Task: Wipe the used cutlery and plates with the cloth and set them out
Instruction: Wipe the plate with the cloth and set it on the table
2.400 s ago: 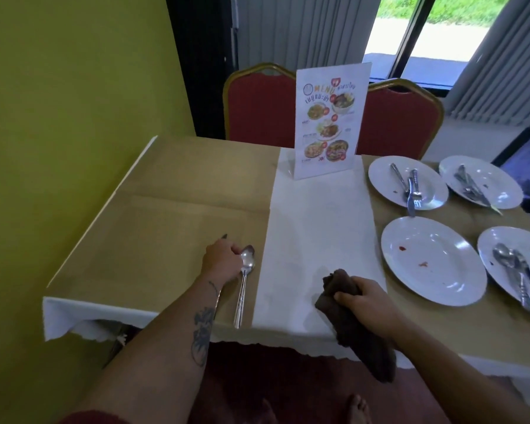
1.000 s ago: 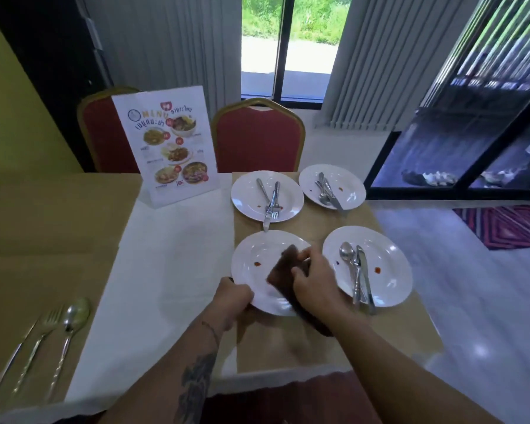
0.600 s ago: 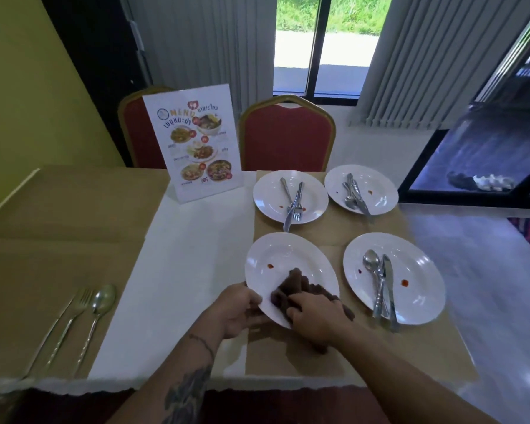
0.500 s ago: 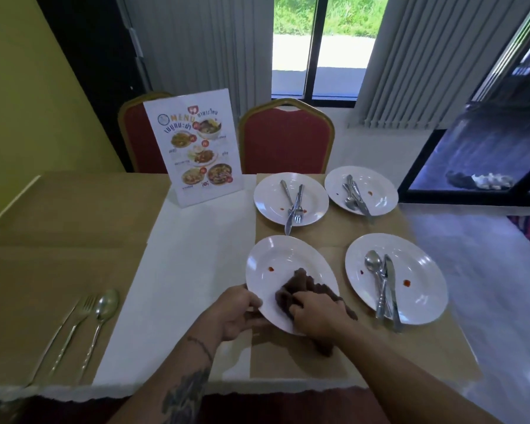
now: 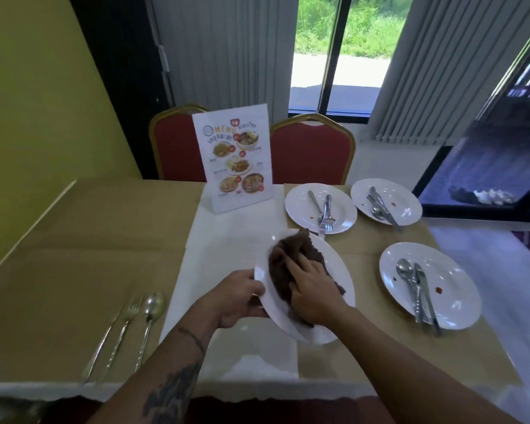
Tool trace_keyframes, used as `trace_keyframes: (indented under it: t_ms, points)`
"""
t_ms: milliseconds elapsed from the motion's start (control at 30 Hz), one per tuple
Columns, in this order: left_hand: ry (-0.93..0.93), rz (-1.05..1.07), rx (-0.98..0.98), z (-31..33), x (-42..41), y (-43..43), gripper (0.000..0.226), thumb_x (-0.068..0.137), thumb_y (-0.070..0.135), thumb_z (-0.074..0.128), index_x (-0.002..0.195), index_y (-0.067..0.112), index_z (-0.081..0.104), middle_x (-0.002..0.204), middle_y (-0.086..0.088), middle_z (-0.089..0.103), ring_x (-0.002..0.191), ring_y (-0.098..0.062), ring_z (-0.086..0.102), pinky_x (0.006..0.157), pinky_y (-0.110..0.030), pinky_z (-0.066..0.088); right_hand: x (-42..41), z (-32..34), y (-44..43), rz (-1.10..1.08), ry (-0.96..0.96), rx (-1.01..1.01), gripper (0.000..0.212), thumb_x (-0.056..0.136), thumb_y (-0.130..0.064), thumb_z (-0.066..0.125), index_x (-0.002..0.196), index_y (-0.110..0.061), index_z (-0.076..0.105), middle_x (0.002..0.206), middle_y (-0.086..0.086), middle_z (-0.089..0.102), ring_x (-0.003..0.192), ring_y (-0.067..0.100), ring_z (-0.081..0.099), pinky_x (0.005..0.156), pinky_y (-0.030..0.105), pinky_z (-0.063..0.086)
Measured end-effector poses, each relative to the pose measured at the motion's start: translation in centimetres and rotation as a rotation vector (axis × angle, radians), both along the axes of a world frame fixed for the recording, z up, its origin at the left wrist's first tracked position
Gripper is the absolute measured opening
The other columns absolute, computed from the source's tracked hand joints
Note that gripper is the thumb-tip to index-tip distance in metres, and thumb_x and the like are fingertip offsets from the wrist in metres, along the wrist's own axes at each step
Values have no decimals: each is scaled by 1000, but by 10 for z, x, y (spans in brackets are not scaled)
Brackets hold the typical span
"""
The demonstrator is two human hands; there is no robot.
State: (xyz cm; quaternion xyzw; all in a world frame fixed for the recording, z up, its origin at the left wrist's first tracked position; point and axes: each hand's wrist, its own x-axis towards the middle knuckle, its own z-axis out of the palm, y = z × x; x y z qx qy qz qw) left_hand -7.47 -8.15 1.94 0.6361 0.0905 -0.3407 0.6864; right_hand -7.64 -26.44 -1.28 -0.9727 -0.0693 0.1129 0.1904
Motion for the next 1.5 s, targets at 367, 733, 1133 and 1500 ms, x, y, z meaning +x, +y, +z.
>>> trace_keyframes:
  t_ms: [367, 733, 1133, 1500]
  points:
    - [-119, 239, -57, 15, -14, 89, 39, 89, -6, 41, 108, 11, 70, 95, -10, 75, 81, -28, 70, 71, -40, 60, -27, 28, 91, -120, 3, -46, 31, 93, -34, 50, 115, -15, 61, 124, 9, 59, 109, 32, 60, 87, 38, 49]
    - [-188, 98, -29, 36, -21, 140, 35, 89, -8, 42, 106, 4, 70, 98, -16, 75, 84, -28, 72, 71, -41, 61, -1, 43, 147, 73, -268, -217, 65, 93, -42, 40, 153, -19, 31, 137, 18, 41, 116, 37, 47, 93, 41, 46]
    - [-233, 261, -212, 24, -41, 145, 36, 89, -9, 49, 113, 8, 70, 104, -9, 74, 85, -26, 69, 73, -46, 60, -16, 38, 120, -190, -115, -245, 48, 87, -23, 51, 134, -17, 46, 130, 14, 46, 111, 38, 55, 86, 40, 47]
    - [-206, 119, -210, 27, -38, 122, 59, 84, -12, 41, 121, 27, 66, 112, -11, 73, 96, -35, 69, 73, -47, 59, -25, 71, 146, 83, -259, 113, 57, 83, -38, 50, 137, -23, 51, 132, 8, 51, 112, 27, 55, 95, 38, 52]
